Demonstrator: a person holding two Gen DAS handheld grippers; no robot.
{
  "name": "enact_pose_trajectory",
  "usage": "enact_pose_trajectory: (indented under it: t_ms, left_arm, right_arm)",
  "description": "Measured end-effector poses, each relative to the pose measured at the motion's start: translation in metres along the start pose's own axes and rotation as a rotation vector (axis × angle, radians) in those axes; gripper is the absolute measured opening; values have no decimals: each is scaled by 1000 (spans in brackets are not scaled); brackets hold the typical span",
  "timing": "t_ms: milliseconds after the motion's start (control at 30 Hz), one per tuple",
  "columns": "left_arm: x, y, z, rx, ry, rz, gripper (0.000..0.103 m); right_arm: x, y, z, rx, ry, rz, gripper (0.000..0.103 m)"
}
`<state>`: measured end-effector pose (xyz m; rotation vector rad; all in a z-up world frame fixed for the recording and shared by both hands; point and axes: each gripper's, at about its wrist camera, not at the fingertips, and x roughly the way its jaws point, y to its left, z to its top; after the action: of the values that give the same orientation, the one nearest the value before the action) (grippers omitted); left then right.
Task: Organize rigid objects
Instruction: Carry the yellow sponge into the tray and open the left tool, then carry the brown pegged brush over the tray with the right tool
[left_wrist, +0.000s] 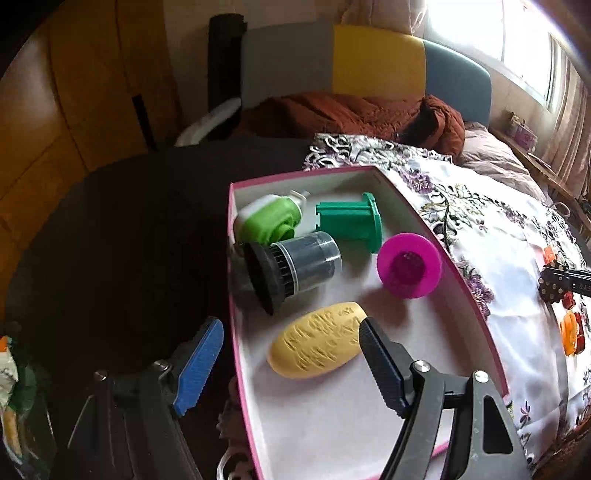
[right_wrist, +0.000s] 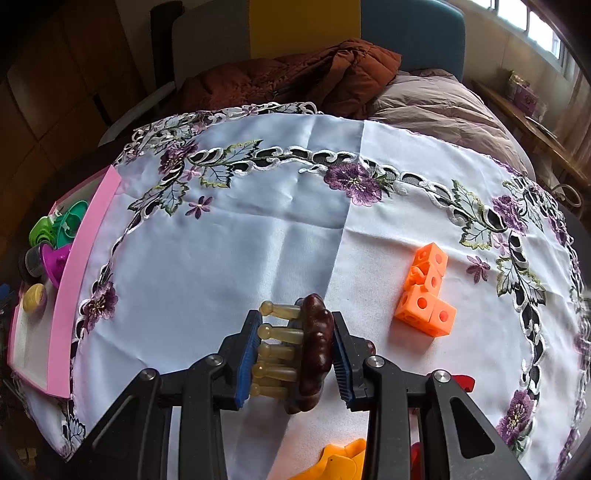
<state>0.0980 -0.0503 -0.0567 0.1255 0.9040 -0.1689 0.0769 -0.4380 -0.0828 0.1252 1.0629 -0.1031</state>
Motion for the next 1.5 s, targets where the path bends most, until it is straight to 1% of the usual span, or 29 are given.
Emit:
enact_pose_trajectory:
  t_ms: [233,433,667,1033,1300,1367,1500]
  left_arm:
    - [-28,-4,-6,-17,-51,10,77]
    - [-41,-7,-11,-26,-61,-9,77]
    - [-44,-7,-17,-43,-59,-19,77]
    - [-48,-2,-24,-53,-57,-32,77]
    - [-51,11,-34,-90,-53,-36,77]
    - [-51,16,-35,-101,-50,-38,77]
    - [-48,27,-39,-130,-43,-41,77]
  right_arm:
    - [1,2,-1,-18,-7,-12,37]
    - [1,4,-2,-30,-10,-19,37]
    - [3,0,-1,-10,12,-13,38]
    - [5,10,-2,-62,-3,-61,38]
    - [4,23,-2,-72,20,-122,37]
    - [2,29,-3,-62,24,-112,37]
    - [-12,51,-5,-51,7,-37,37]
